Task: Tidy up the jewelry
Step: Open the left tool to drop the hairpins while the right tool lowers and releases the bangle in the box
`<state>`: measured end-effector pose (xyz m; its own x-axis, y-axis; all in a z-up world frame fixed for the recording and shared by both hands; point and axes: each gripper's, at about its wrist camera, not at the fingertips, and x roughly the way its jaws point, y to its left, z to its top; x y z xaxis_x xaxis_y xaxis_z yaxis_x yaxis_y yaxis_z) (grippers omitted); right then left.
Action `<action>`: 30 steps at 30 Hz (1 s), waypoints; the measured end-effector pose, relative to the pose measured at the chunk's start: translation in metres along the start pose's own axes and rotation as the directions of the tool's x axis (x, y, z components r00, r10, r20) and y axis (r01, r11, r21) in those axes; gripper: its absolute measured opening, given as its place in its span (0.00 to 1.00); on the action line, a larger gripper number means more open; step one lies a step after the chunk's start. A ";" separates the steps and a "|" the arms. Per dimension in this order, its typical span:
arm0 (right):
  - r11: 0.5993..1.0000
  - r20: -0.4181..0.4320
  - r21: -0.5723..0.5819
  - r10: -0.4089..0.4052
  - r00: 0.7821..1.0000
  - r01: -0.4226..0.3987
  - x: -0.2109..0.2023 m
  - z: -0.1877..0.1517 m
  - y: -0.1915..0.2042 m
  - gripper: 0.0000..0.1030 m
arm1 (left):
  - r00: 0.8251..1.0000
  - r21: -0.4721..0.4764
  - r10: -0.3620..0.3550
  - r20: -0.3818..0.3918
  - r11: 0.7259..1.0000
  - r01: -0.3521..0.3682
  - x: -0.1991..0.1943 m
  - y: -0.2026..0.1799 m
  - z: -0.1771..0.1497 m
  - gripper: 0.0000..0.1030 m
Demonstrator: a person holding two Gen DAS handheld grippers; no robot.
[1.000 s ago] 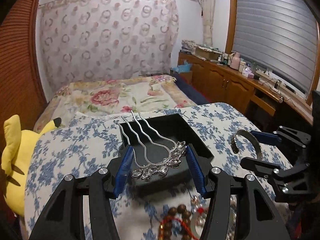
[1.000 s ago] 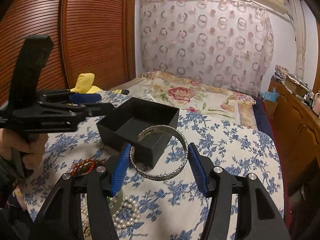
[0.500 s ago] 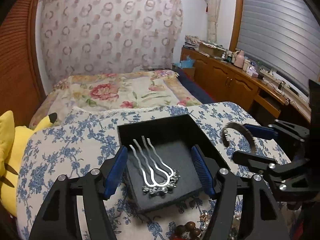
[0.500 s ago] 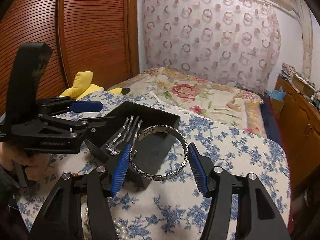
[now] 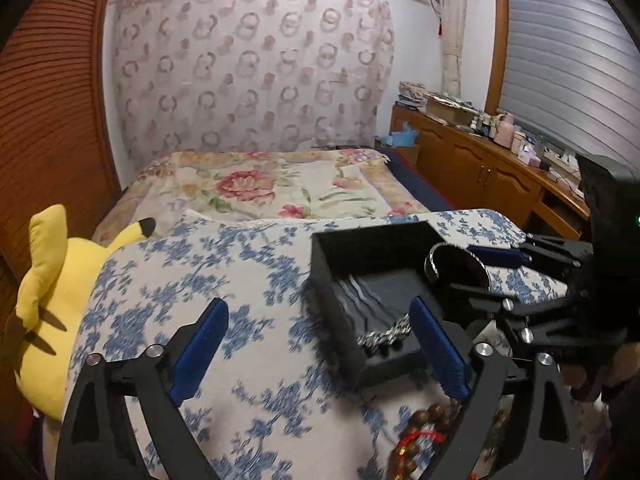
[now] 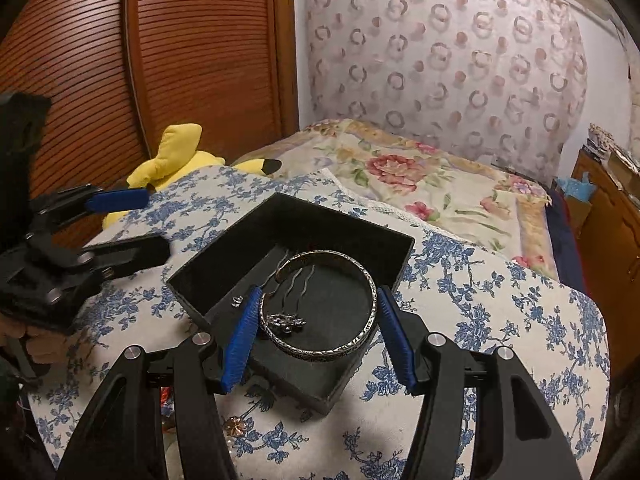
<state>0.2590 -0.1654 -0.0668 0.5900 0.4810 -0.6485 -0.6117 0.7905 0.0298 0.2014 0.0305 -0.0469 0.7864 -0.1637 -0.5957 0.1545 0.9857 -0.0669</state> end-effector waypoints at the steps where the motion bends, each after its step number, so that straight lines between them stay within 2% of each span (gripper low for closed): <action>1: 1.000 -0.002 -0.001 0.001 1.000 -0.001 0.001 0.000 0.000 0.59 | 1.000 -0.001 0.002 0.001 1.000 -0.002 -0.002 0.001 -0.003 0.87; 4: 1.000 -0.005 -0.003 0.000 1.000 0.000 0.004 0.000 0.002 0.60 | 1.000 0.006 0.012 -0.006 1.000 -0.012 -0.010 0.004 -0.018 0.89; 7: 1.000 0.002 0.000 0.005 1.000 -0.005 0.003 0.000 0.002 0.67 | 1.000 0.008 0.011 -0.014 1.000 -0.011 -0.016 0.003 -0.029 0.90; 12: 1.000 0.019 -0.003 0.008 1.000 -0.008 -0.009 -0.002 0.007 0.67 | 1.000 0.028 0.004 -0.020 1.000 -0.004 -0.031 -0.001 -0.046 0.90; 16: 0.999 0.046 -0.016 0.029 0.999 -0.028 -0.038 -0.016 0.019 0.67 | 1.000 0.036 -0.009 -0.019 0.999 0.010 -0.043 -0.007 -0.056 0.91; 21: 0.999 0.021 -0.031 0.043 0.999 -0.042 -0.058 -0.041 0.033 0.67 | 0.999 0.035 -0.026 -0.030 0.999 0.027 -0.054 -0.015 -0.072 0.91; 23: 0.998 -0.006 -0.037 0.050 0.999 -0.050 -0.060 -0.053 0.038 0.59 | 0.999 0.041 -0.022 -0.033 0.999 0.024 -0.058 -0.019 -0.078 0.91; 30: 0.997 -0.099 -0.010 0.077 0.992 -0.078 -0.049 -0.083 0.041 0.44 | 0.998 0.054 -0.030 -0.051 0.998 0.033 -0.065 -0.024 -0.092 0.91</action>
<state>0.1610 -0.1883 -0.0968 0.4862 0.5008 -0.7161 -0.6616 0.7463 0.0727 0.0915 0.0207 -0.0802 0.7497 -0.1909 -0.6337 0.2124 0.9762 -0.0429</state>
